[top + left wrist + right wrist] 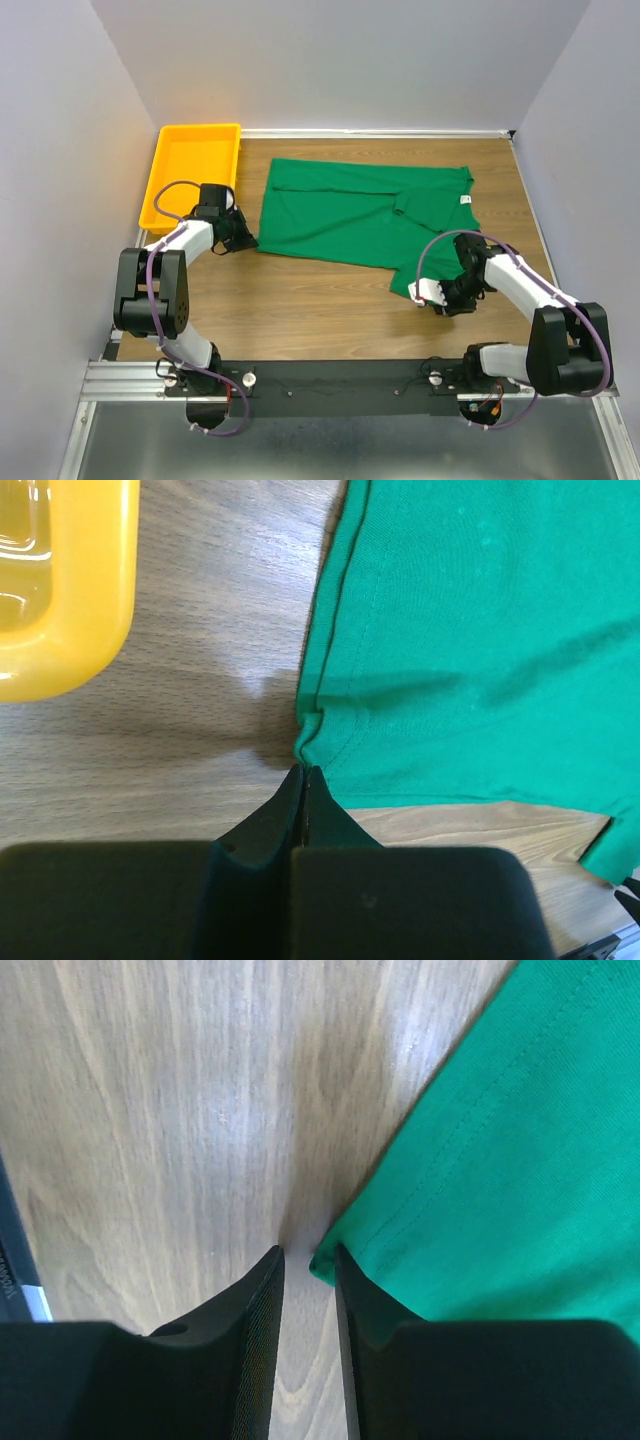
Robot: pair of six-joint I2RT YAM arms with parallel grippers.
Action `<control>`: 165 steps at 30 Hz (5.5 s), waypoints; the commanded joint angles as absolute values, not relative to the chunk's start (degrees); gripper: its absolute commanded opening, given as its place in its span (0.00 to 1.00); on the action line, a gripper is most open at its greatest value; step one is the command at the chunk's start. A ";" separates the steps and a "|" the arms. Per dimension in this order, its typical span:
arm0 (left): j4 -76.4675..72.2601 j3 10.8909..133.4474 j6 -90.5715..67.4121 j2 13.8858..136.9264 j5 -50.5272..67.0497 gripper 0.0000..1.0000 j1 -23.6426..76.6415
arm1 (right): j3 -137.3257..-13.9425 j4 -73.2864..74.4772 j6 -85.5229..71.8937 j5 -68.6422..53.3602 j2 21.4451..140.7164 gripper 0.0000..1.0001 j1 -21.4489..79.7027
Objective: Fold and stack the t-shirts
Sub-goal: Fold the tshirt
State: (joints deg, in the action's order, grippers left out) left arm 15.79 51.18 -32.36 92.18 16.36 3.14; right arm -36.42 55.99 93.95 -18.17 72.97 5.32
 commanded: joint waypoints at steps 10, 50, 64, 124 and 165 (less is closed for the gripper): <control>15.12 51.86 -31.20 93.51 17.84 0.00 3.25 | -36.30 56.16 95.98 -16.87 69.09 0.43 5.89; 16.08 51.86 -30.50 90.88 18.98 0.00 3.16 | -45.26 58.45 78.59 -21.27 66.10 0.00 4.66; 17.58 53.61 -30.94 88.42 19.60 0.00 3.08 | -55.71 51.33 67.16 -19.60 67.05 0.01 3.25; 22.85 54.67 -30.15 94.75 19.77 0.00 2.19 | -74.89 32.43 60.12 -16.70 82.54 0.01 0.26; 27.60 56.78 -29.00 93.34 18.28 0.00 5.10 | -51.86 59.87 70.40 -16.61 51.49 0.01 -5.62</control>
